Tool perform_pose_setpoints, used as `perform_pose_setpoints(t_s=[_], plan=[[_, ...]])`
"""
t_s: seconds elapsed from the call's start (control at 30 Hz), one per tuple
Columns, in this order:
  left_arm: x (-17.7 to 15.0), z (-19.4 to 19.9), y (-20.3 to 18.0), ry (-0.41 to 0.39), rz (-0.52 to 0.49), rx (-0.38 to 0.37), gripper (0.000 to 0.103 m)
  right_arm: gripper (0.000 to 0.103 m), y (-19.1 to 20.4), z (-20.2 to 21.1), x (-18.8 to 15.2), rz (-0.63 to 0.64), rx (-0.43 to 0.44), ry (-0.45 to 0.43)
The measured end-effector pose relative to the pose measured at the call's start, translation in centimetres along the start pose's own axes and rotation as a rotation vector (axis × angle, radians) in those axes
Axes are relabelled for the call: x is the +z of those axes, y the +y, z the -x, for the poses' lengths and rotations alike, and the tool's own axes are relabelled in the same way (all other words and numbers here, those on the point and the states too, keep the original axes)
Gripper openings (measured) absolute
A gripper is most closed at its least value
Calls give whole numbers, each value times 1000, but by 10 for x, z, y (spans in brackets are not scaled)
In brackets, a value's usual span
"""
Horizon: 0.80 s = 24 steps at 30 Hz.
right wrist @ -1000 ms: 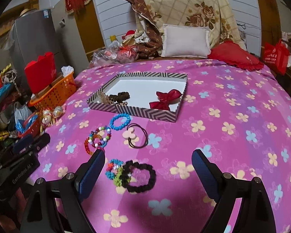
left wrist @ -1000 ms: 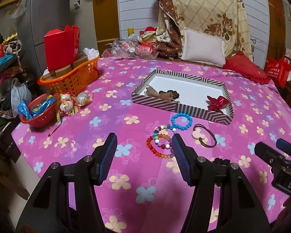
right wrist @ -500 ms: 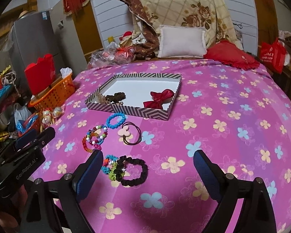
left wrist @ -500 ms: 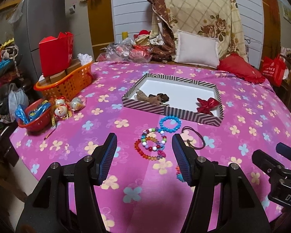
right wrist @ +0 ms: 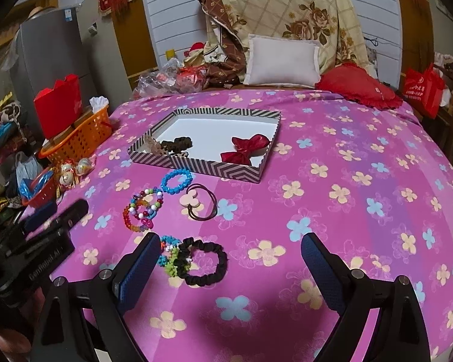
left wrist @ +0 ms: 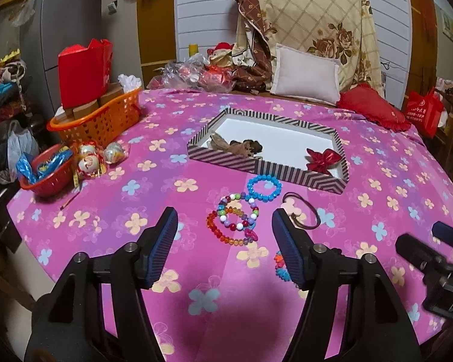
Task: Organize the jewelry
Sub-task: 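Withdraw both tools from the tray toward the remaining bracelets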
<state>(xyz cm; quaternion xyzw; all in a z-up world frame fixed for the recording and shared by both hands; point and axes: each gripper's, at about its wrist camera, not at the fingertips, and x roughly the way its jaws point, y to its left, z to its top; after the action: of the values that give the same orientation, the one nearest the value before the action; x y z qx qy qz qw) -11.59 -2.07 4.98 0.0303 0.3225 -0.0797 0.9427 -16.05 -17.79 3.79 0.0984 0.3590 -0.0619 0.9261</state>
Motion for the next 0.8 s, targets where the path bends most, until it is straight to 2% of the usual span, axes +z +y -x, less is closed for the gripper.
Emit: perform_pose_setpoints(t_s=[0.23,0.5,0.63,0.8], plan=[[-5,-19,20,69,10,-20,66,93,9,-9,4,32,16,12],[-3,-61,74,181,84,-39,67,93,2,-42,-2,53,44,40],[0,-86,79,252,116,-92,67,93,-6,-62,-2,31,62,67],[5,-111,72,302,100,-100,67,93,-14,-83,-1,-1,80,95]])
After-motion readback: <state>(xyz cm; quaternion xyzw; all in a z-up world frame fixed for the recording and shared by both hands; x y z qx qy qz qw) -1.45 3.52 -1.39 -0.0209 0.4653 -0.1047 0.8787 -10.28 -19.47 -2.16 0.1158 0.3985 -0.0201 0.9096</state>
